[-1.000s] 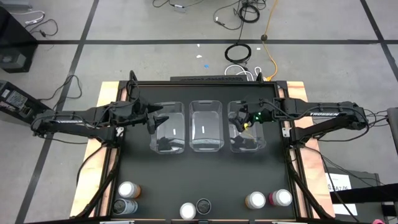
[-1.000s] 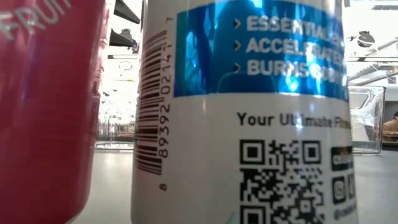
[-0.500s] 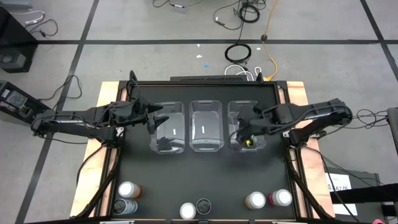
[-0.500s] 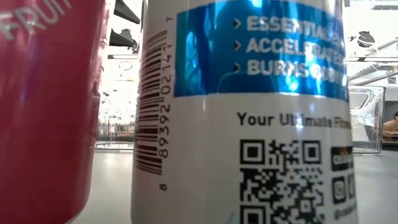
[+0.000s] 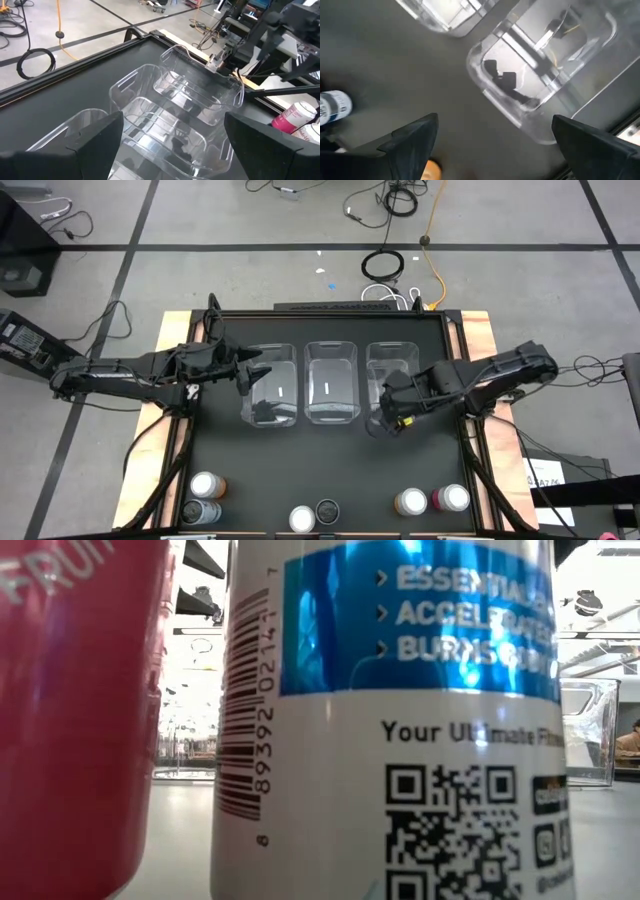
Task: Sort soda cans
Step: Put the right orange soda can into the center transparent bin
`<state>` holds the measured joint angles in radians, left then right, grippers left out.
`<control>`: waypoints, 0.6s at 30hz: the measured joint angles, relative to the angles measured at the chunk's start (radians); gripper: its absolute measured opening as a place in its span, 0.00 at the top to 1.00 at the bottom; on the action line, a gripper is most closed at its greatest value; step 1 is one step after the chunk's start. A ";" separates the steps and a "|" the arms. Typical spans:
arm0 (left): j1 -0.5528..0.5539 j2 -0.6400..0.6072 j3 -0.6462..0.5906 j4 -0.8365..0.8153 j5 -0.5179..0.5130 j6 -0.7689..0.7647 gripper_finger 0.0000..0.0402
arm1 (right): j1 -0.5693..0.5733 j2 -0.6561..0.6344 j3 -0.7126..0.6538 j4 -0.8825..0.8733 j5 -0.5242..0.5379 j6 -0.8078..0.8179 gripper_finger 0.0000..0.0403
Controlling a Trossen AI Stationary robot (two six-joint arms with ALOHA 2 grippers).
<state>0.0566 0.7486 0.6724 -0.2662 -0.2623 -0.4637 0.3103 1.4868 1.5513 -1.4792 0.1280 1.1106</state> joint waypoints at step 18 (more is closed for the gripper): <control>0.000 0.000 0.000 -0.016 -0.001 0.000 0.12 | 0.314 0.051 0.000 0.006 0.018 0.526 0.05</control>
<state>0.0566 0.7486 0.6724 -0.2821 -0.2634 -0.4634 0.6241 1.5374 1.5517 -1.4733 0.1455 1.6366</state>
